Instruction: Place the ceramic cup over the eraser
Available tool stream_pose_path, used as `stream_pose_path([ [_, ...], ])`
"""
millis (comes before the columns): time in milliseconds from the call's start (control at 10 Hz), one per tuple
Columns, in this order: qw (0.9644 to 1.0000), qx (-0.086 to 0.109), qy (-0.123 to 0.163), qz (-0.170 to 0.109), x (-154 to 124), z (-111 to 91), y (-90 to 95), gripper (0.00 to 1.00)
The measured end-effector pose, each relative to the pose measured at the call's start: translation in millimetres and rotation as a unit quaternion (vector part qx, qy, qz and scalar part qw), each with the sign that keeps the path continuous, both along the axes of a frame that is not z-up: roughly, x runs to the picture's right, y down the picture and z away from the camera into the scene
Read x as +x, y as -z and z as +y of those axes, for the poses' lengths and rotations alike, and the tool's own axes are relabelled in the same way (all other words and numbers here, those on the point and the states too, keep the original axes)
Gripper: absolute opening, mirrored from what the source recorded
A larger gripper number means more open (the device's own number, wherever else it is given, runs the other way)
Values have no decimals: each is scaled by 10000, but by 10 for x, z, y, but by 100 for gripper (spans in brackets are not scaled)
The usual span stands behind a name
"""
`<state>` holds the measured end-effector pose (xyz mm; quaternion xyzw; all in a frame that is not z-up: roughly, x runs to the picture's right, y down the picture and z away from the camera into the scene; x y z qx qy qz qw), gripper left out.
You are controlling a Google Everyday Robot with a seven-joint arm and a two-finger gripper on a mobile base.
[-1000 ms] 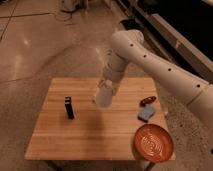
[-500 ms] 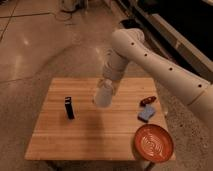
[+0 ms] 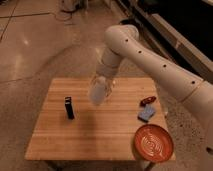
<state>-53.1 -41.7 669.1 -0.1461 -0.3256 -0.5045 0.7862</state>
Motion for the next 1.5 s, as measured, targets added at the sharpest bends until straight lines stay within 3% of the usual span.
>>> stream_pose_path([
  [400,9977,261,420,-466,-599,-120,-41,0],
  [900,9894,217,1078,-947,-1228,145,-22,0],
  [1500,9800,215,1587,-1185,-1568,355,2,0],
])
